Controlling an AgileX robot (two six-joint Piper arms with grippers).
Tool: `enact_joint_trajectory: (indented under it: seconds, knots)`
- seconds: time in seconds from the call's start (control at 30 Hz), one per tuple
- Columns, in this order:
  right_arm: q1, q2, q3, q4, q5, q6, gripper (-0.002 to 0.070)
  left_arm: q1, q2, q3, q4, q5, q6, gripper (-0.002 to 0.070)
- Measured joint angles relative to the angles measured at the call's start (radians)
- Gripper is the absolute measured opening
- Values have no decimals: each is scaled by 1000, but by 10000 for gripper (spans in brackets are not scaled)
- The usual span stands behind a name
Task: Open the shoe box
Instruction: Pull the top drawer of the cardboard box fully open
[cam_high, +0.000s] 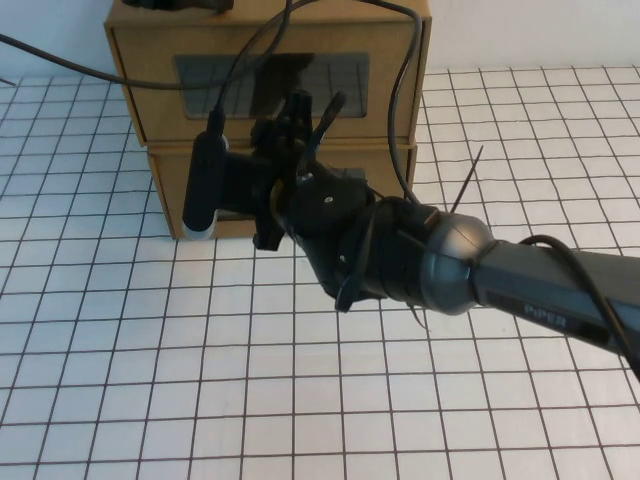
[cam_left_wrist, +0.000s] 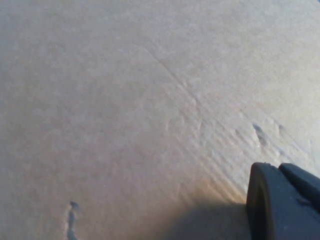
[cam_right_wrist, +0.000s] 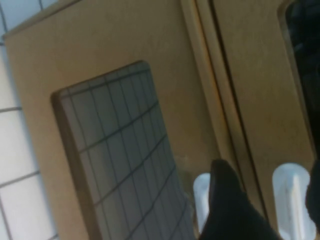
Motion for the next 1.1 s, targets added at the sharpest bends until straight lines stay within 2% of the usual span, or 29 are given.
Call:
enact_joint_trajectory:
  seconds: [0.23,0.73,1.1]
  knots:
    - [-34,17,-10,-19,-8,-1,304,0,0,0,-4,8,2,-2]
    - [-60,17,-10,-45,-35,-1,195,0,0,0,-6,12,2,-2]
    - [-60,17,-10,-45,-5,-17,181,0,0,0,-6,12,2,-2]
